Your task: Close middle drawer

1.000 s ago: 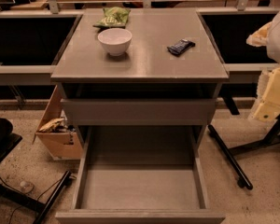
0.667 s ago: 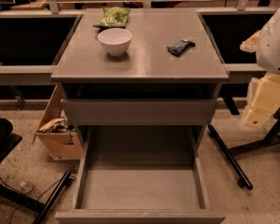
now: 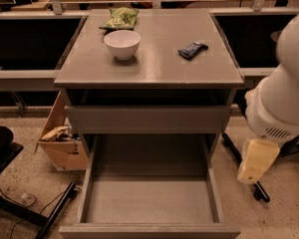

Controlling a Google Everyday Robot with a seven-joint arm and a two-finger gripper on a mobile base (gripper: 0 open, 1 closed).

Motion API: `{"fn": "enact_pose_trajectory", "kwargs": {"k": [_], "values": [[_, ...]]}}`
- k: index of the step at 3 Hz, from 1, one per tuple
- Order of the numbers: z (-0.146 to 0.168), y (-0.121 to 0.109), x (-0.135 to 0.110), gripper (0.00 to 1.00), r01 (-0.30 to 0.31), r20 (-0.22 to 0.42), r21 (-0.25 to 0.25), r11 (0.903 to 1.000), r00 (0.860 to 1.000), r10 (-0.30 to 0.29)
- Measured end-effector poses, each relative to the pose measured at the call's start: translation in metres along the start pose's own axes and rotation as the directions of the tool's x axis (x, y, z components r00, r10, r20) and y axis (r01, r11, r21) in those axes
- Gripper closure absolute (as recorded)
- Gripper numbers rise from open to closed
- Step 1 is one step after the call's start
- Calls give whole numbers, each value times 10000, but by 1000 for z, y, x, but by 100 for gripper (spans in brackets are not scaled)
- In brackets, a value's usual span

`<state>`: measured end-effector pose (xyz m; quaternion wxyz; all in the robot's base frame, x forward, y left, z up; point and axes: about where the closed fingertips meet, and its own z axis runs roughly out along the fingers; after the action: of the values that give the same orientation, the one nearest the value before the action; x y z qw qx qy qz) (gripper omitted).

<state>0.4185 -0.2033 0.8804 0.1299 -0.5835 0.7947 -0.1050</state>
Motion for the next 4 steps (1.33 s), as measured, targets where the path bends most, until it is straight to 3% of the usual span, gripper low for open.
{"fn": "enact_pose_trajectory", "kwargs": {"k": [1,2,3,4], "values": [[67,27,30,0,182,-952,-175,9997,9953,-198],[124,55,59,0,176,-1321,-564,9983,9909,-249],[162,78,71,0,-112,-1209,-850,9963,9927,8],[162,80,70,0,-91,-1228,-815,9966,9924,-9]]}}
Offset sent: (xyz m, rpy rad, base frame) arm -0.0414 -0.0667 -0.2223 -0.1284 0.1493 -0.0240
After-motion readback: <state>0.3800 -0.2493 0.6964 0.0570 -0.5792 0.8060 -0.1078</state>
